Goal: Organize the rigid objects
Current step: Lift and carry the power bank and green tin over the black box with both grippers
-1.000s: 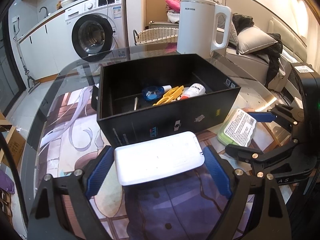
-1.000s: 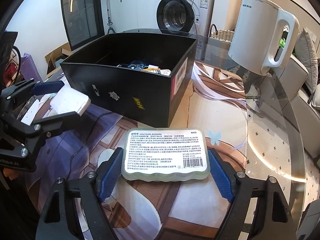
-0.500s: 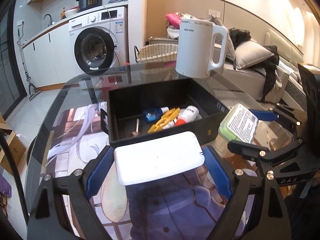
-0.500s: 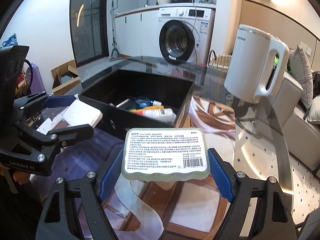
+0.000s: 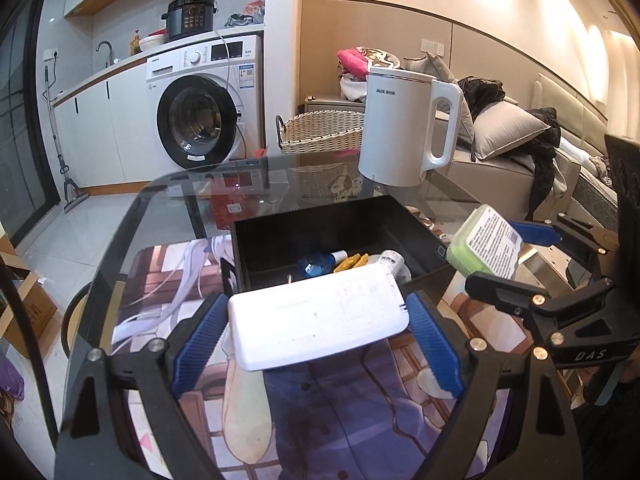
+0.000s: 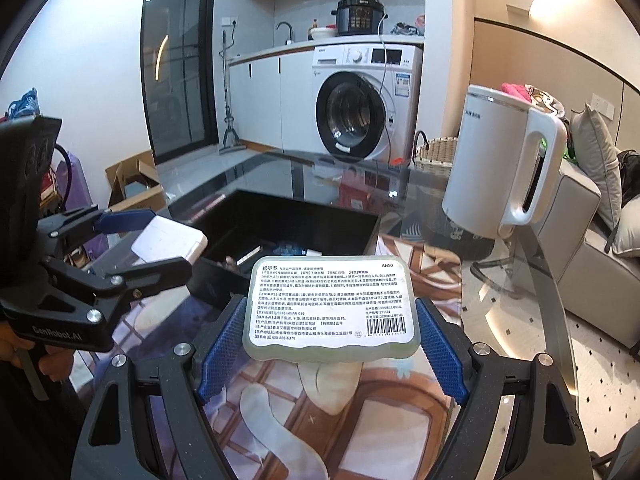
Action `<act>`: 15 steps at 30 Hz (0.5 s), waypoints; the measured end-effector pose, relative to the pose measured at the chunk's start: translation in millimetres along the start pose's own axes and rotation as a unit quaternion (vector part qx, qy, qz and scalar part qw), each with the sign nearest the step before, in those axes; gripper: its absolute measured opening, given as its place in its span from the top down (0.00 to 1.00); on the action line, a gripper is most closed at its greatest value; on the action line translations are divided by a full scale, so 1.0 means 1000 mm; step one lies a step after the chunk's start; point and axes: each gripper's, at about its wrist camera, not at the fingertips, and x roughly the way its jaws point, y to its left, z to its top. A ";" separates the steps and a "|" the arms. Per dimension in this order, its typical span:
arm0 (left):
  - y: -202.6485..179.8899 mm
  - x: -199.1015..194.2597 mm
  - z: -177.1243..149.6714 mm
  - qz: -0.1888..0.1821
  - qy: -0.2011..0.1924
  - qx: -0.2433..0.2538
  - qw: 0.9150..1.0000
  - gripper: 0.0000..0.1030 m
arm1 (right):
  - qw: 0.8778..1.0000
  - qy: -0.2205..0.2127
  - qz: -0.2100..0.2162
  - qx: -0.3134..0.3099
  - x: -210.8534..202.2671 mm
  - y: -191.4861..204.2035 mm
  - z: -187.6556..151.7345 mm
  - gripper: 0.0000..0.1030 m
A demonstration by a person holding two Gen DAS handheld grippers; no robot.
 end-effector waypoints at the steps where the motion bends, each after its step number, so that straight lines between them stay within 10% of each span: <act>1: 0.001 0.001 0.001 0.002 -0.002 0.000 1.000 0.13 | 1.000 -0.005 0.000 0.001 -0.001 0.000 0.003 0.19; 15: 0.014 0.010 0.013 0.024 -0.026 -0.007 0.999 0.13 | 0.999 -0.031 0.006 0.015 0.011 0.002 0.024 0.19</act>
